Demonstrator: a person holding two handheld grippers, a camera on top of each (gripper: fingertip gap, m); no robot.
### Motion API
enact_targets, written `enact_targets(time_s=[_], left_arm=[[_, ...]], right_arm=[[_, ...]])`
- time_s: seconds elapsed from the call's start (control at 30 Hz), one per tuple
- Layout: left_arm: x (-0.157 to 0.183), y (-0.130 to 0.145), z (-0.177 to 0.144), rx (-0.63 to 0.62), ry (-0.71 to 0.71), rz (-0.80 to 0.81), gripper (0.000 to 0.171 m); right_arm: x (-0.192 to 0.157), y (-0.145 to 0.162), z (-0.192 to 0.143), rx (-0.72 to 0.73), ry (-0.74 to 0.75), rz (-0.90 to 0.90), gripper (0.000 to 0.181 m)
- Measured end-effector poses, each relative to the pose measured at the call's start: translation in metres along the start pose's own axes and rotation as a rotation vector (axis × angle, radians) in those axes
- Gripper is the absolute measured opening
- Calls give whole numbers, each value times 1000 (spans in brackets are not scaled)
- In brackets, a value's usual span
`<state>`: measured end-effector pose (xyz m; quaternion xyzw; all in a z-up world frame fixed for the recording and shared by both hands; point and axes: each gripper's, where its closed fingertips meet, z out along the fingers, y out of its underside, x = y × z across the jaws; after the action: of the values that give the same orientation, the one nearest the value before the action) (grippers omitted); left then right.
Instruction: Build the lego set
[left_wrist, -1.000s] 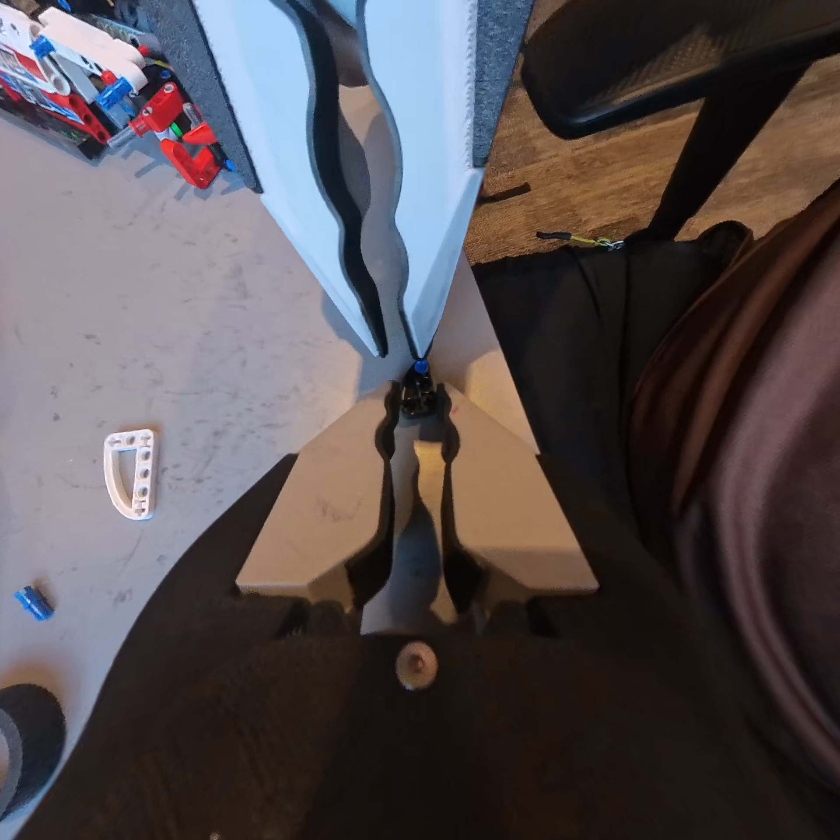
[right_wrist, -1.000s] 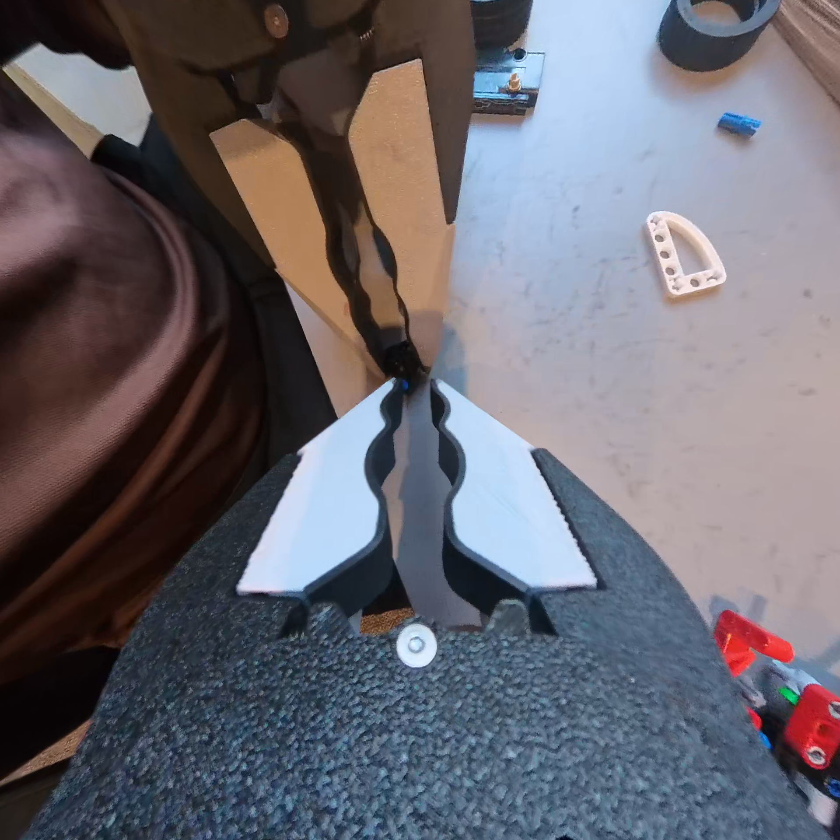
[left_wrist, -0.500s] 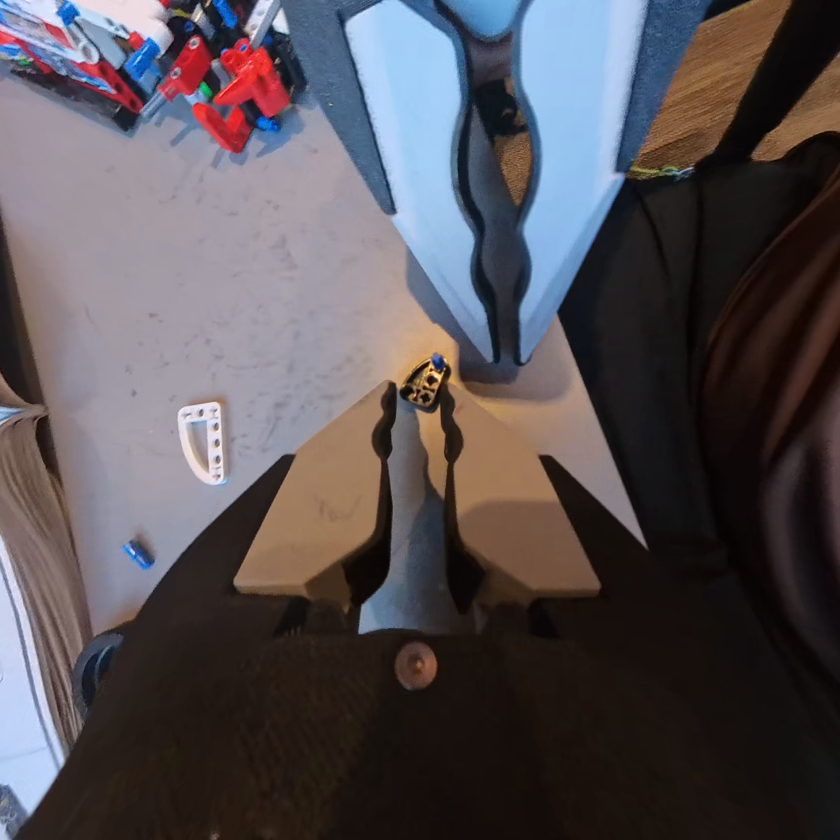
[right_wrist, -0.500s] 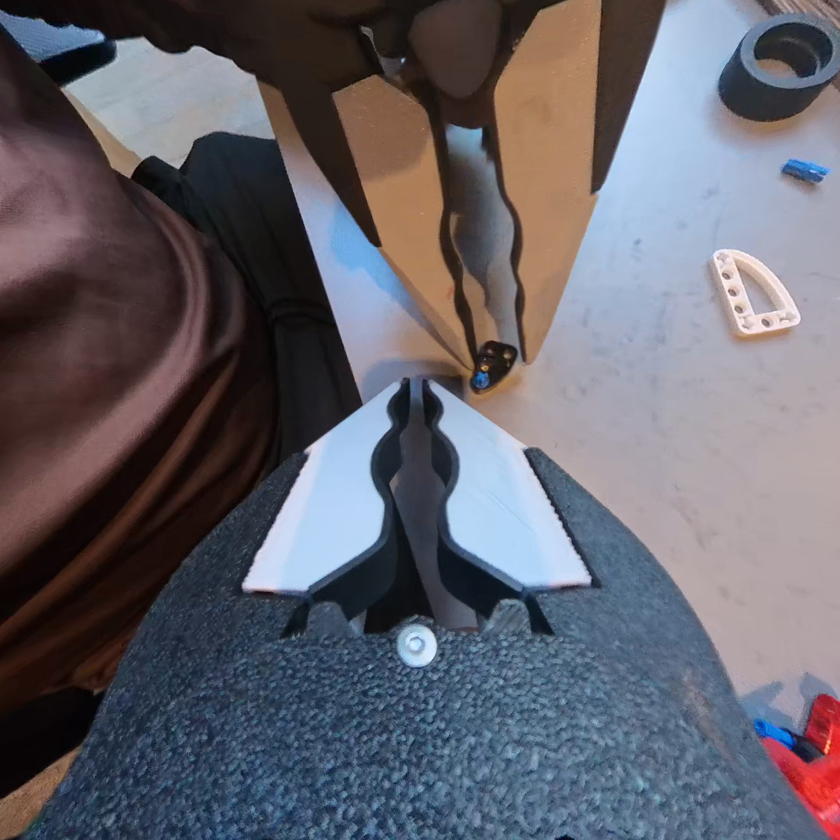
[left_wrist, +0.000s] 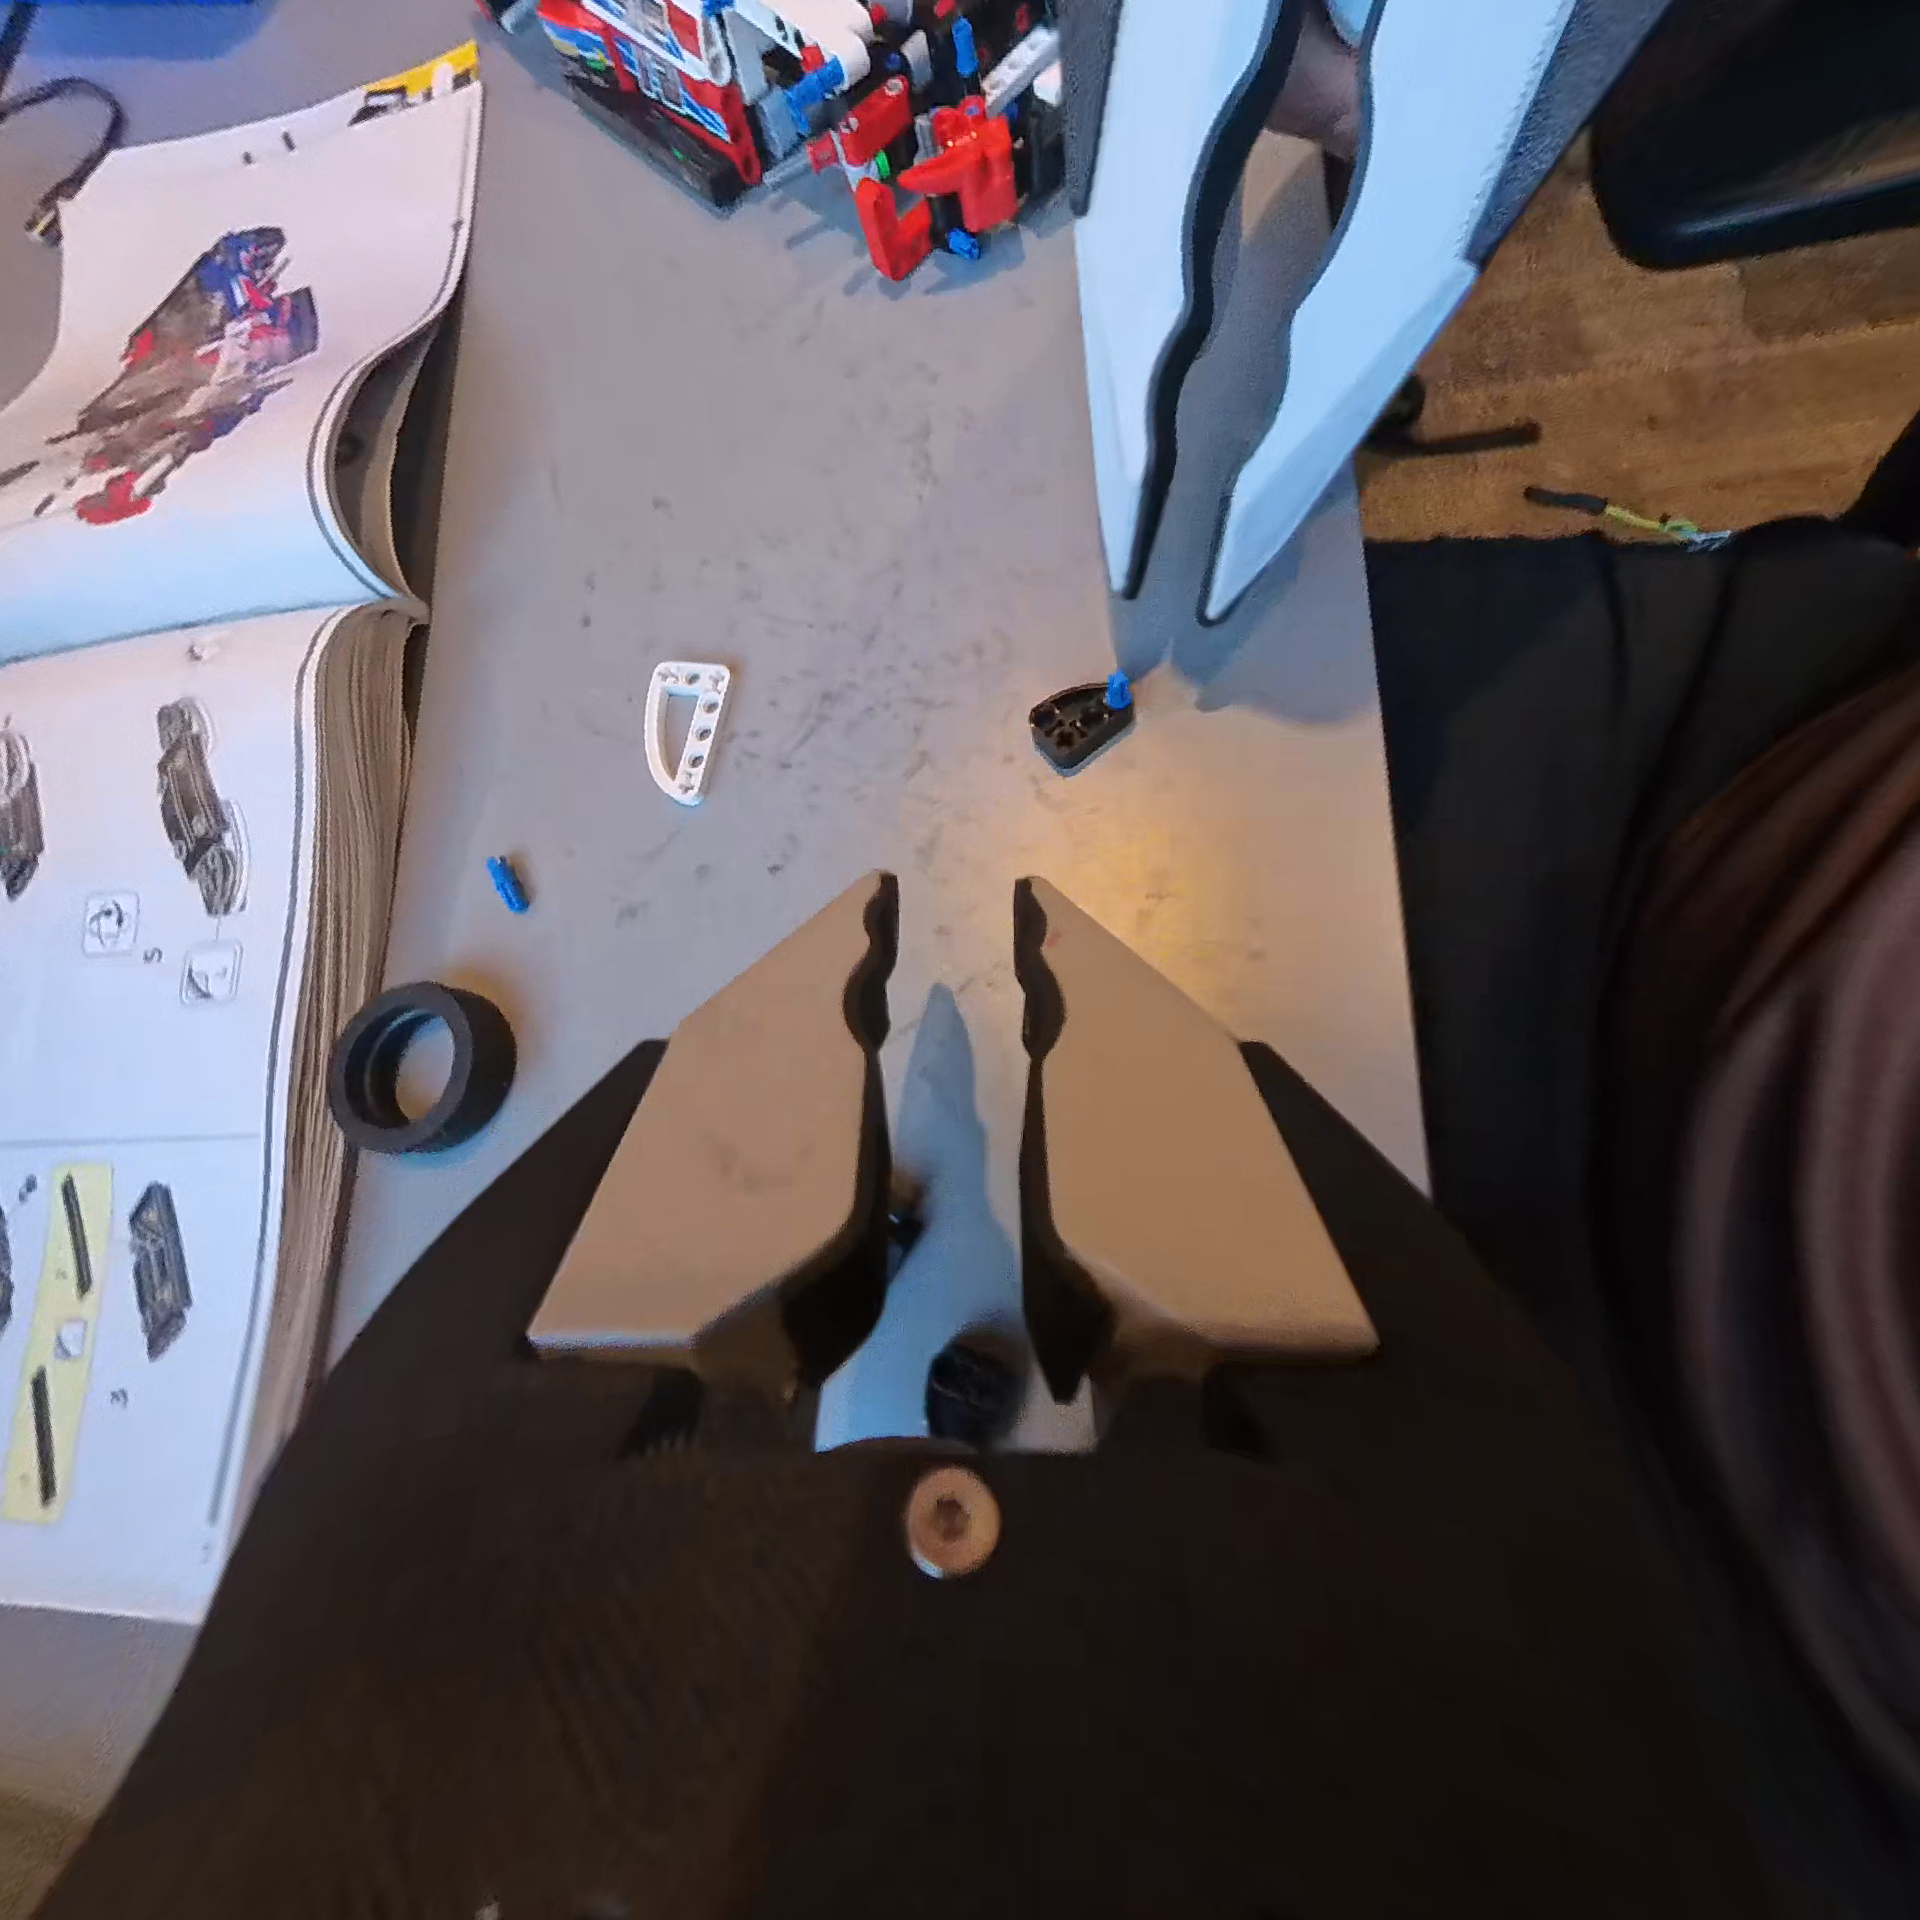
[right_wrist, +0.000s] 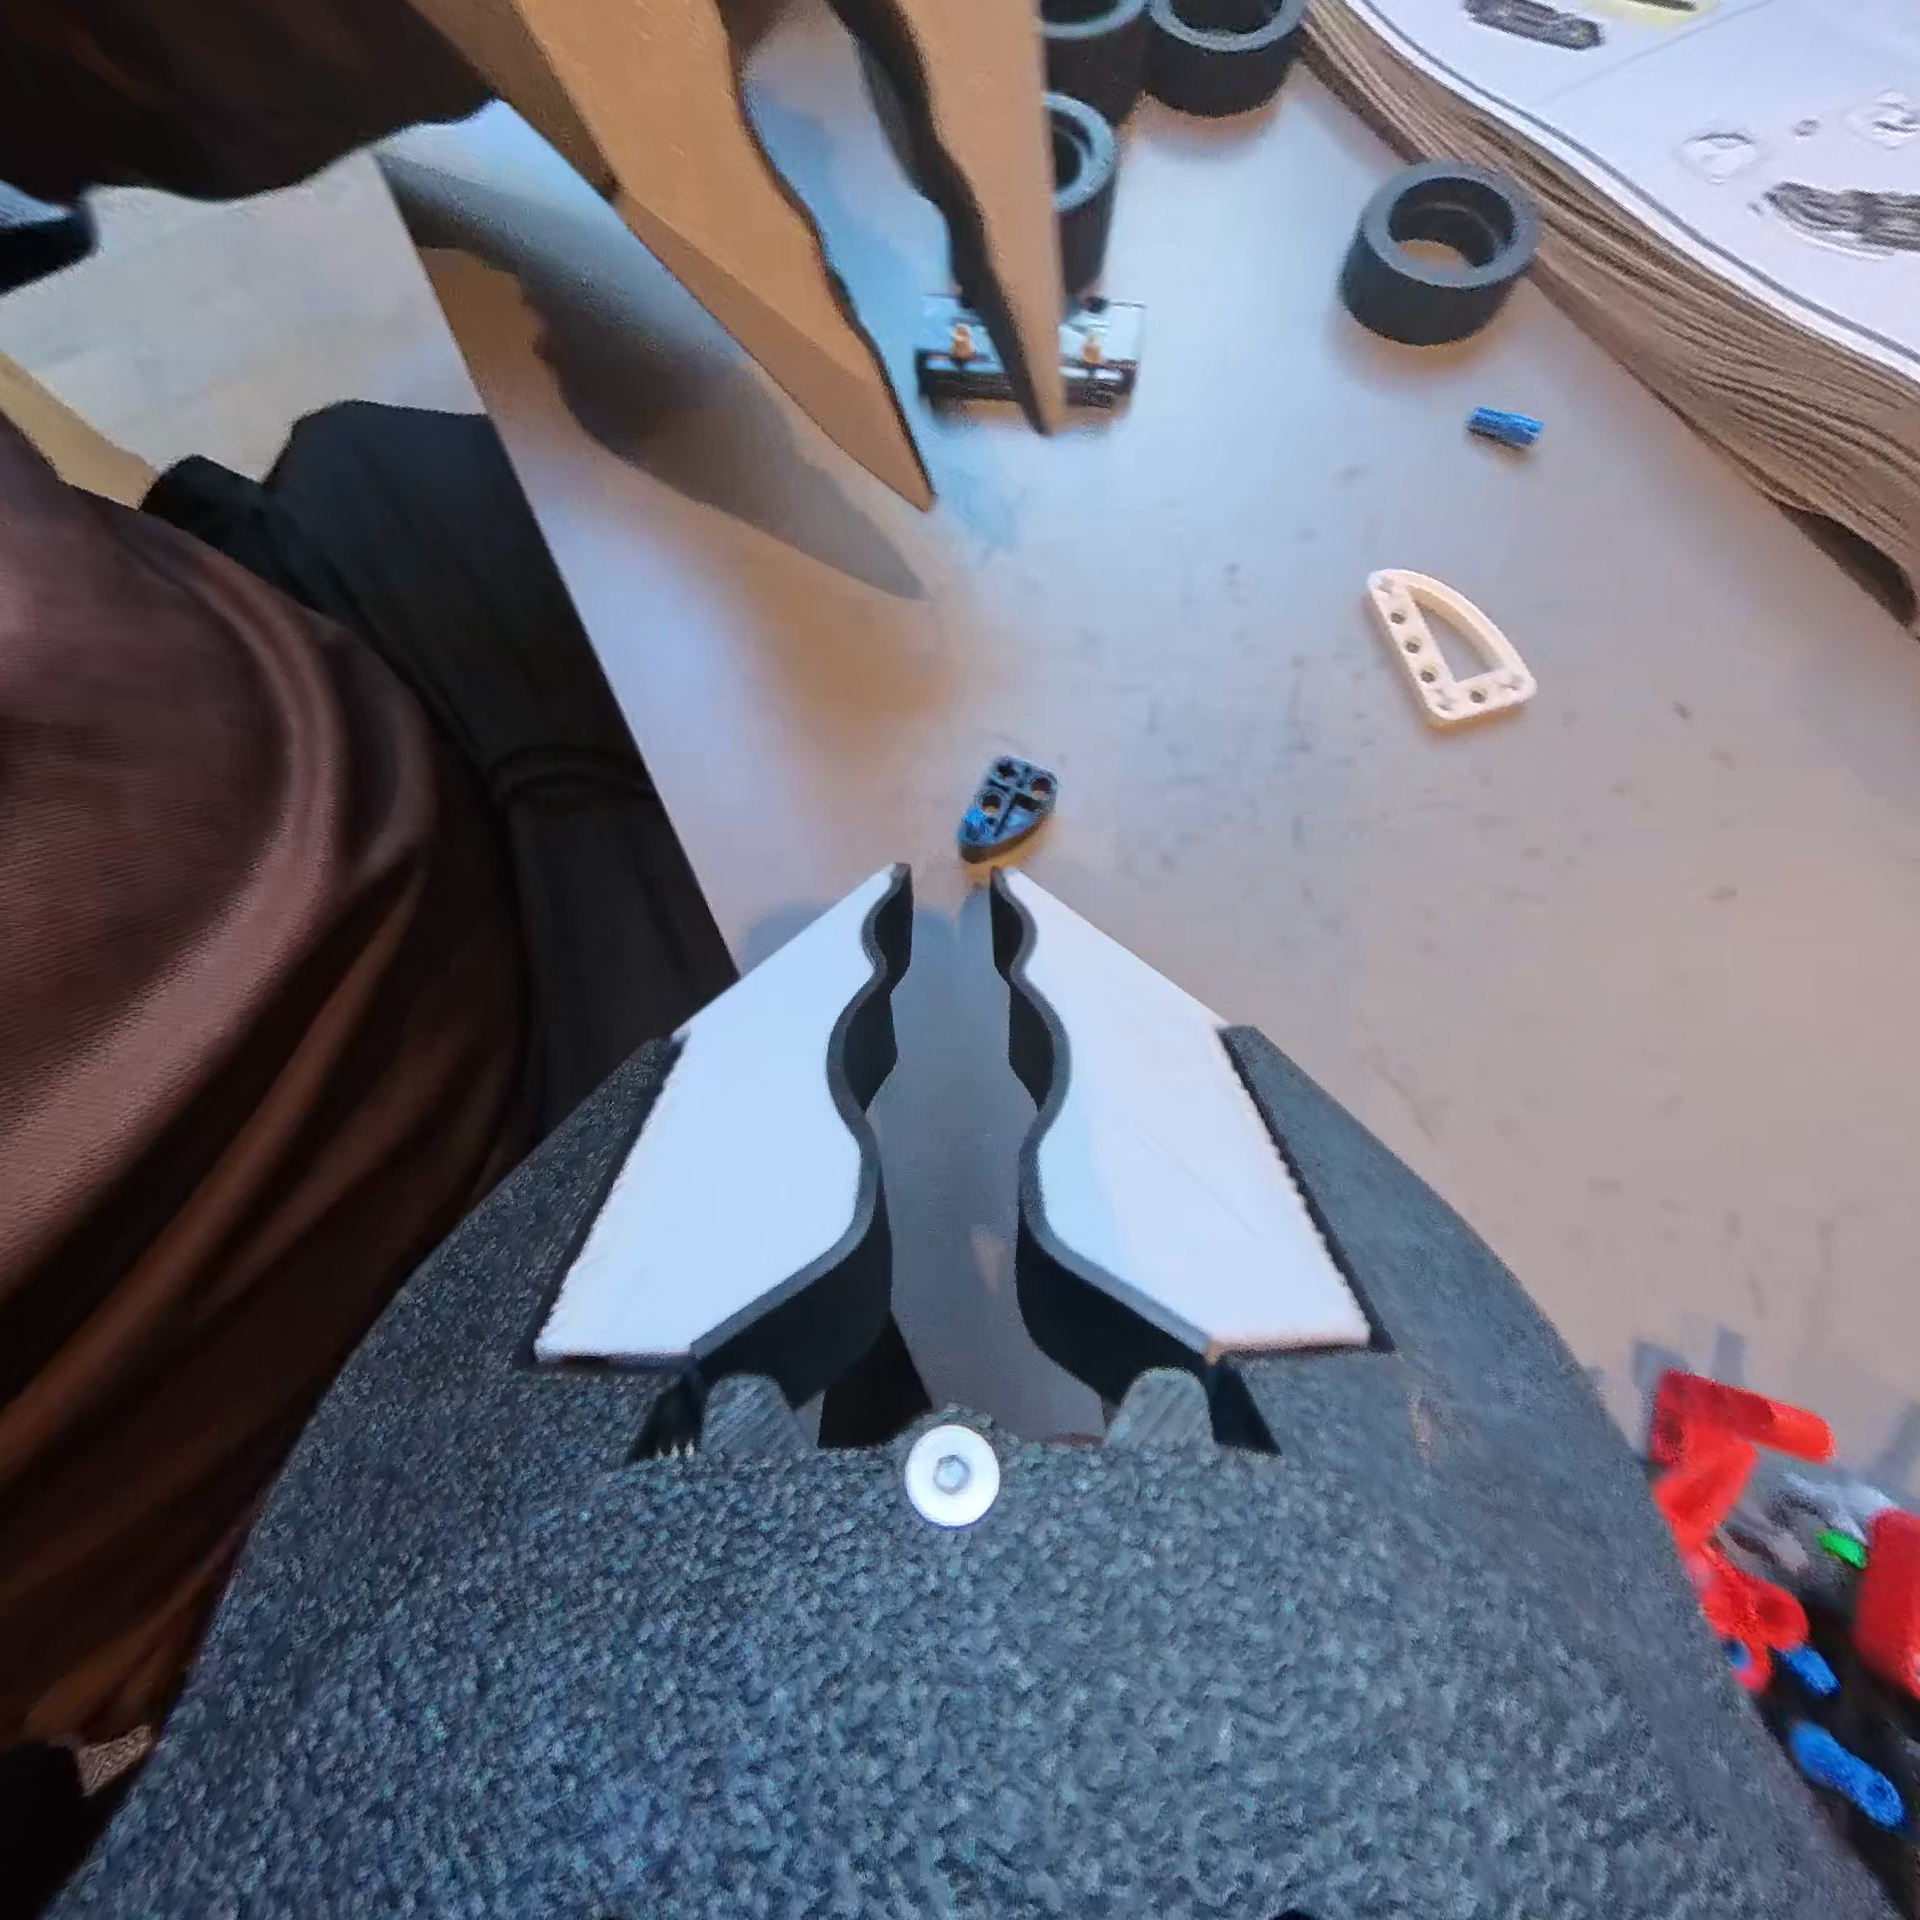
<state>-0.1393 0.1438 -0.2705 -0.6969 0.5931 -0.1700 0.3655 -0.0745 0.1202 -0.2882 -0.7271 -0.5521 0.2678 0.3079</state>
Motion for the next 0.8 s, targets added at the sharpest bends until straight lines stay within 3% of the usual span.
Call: enact_targets(time_s=[0.13,0.23,0.5,0.67,0.8], left_arm=[[16,-1,4,6,50,-116,19],[21,2,14,-36,47,-113,17],[12,17,1,-44,-3,-201,16],[15,22,-13,-2,-18,-228,17],[17,19,-24,64,-63,-200,18]], right_arm=[[5,7,4,-21,7,24,17],[-1,7,17,-48,-25,17,19],[-23,-20,42,-13,-98,-43,20],[-1,-22,26,1,6,-66,18],[16,-16,24,-34,29,-87,32]])
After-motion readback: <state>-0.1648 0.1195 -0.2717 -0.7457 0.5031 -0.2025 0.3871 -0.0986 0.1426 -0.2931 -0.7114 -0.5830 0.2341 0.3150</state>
